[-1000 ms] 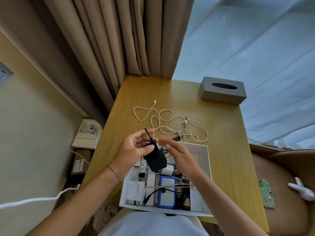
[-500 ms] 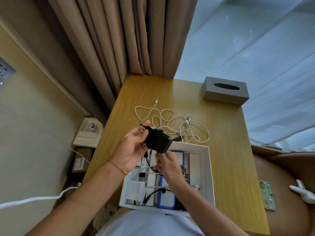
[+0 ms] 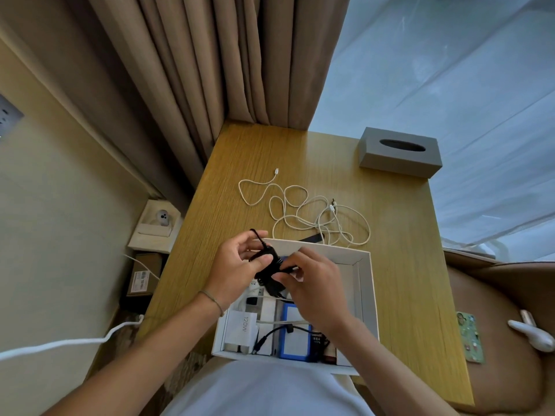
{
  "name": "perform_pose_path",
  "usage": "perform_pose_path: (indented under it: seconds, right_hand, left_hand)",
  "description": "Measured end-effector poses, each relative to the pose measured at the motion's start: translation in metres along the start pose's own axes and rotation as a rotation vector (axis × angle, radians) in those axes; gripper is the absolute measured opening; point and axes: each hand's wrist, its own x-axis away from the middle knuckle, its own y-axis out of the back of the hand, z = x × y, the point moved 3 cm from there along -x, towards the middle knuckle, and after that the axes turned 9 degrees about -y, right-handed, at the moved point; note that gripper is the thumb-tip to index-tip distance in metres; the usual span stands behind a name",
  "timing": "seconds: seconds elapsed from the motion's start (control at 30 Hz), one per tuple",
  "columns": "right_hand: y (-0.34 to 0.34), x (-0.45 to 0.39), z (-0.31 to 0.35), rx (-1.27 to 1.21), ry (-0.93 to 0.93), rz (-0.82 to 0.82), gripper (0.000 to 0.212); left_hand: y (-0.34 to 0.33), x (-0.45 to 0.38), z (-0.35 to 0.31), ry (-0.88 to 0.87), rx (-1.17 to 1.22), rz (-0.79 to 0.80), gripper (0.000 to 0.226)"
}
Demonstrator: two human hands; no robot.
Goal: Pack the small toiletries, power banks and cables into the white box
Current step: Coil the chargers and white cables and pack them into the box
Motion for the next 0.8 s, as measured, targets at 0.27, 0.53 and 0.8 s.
perform_pose_path:
  seconds: [0.27, 0.53, 0.8]
  right_hand:
    - [-0.022, -0.004, -0.027, -0.457, -0.363, 0.563, 0.031]
    - [-0.032, 0.005, -0.050, -0.434, -0.497, 0.482, 0.020]
    - [-0.060, 0.028, -0.073, -0.446, -0.812, 0.499, 0.035]
  left_hand:
    - [0.008, -0.004, 0.007, 0.076, 0.056, 0.217, 0.030]
    - [0.019, -0.005, 0.012, -0.191, -0.590, 0.074, 0.009]
    - [0.047, 0.003, 0.044, -0.181, -0.741, -0.049, 0.041]
